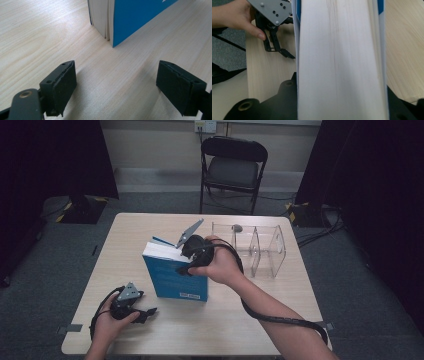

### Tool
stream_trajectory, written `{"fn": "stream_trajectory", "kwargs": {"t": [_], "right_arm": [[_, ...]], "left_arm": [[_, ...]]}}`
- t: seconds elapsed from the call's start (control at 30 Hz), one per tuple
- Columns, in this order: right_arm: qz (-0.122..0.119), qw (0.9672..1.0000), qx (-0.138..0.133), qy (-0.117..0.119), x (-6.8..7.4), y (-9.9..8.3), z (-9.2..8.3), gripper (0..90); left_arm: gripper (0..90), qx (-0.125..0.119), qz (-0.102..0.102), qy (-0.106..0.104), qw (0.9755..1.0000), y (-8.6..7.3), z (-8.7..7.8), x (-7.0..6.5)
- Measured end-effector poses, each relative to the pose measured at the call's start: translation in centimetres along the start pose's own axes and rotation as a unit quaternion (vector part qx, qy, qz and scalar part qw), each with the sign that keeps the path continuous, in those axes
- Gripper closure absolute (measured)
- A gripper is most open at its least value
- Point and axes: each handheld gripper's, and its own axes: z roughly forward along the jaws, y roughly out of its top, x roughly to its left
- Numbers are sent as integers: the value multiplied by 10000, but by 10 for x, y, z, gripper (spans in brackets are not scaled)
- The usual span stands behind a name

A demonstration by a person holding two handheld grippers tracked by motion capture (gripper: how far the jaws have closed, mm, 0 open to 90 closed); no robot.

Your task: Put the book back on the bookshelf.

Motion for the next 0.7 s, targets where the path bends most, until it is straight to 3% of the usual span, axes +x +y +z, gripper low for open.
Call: {"fn": "stream_trajectory", "kwargs": {"t": [0.17,0.27,0.7], "right_arm": [[48,10000,-8,-45,2,0,-1,615],[253,9997,-51,10,1,-3,-3,616],[403,9991,48,86,6,-11,-21,618]], "left_arm": [[159,-4,-7,-5,10000,0,0,0],[156,0,-6,-10,10000,0,0,0],[154,-1,-9,-11,10000,0,0,0]]}}
